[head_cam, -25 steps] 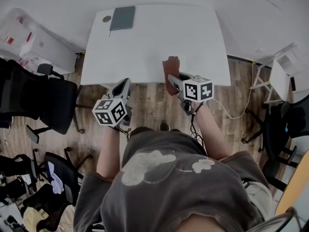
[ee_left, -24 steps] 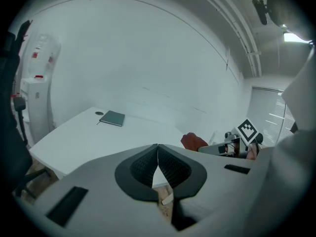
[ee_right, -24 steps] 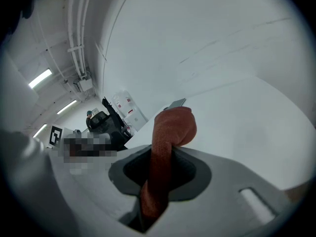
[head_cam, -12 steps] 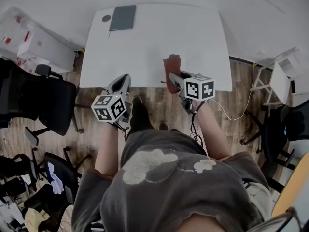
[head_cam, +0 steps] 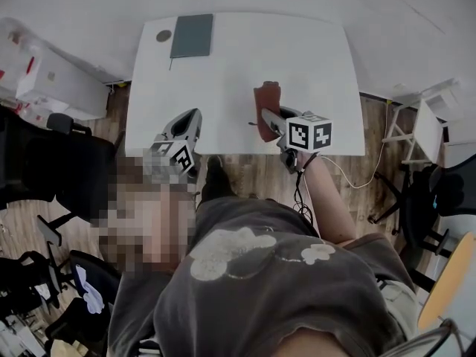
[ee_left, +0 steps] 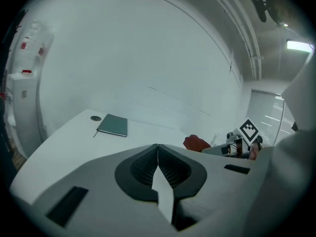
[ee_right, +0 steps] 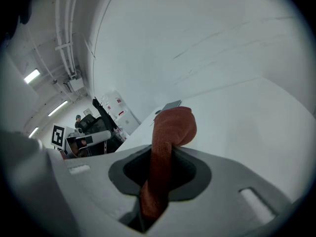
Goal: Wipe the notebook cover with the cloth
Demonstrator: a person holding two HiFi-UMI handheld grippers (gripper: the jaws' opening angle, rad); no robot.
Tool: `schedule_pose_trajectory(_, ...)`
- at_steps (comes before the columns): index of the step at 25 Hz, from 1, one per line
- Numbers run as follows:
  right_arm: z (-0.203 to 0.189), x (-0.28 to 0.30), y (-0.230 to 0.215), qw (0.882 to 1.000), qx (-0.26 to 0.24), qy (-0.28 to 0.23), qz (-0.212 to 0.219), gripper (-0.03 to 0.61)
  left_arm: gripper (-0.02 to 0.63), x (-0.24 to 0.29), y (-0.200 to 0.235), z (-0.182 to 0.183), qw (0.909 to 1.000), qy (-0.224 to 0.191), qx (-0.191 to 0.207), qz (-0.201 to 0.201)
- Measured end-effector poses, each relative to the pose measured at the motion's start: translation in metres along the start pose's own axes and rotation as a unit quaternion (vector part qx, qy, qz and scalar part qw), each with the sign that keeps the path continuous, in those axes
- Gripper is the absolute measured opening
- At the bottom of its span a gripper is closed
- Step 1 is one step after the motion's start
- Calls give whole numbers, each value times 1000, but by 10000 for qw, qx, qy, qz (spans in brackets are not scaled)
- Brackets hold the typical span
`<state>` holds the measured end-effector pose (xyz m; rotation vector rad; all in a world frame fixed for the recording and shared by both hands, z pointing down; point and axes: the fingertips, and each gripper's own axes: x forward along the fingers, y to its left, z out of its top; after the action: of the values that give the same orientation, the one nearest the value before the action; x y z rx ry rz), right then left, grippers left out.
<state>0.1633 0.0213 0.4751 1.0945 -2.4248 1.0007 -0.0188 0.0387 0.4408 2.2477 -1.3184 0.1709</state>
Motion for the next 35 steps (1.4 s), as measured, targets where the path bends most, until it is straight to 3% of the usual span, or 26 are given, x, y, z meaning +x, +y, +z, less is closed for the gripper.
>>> schedule_pose_trajectory(14, 73, 89, -8, 9993, 231, -125, -247, 80, -6, 54, 99, 61, 9998, 55, -82, -147)
schedule_pose_trajectory(35, 127, 181, -8, 9975, 382, -100, -577, 80, -6, 112, 190, 90, 9983, 407, -133, -391)
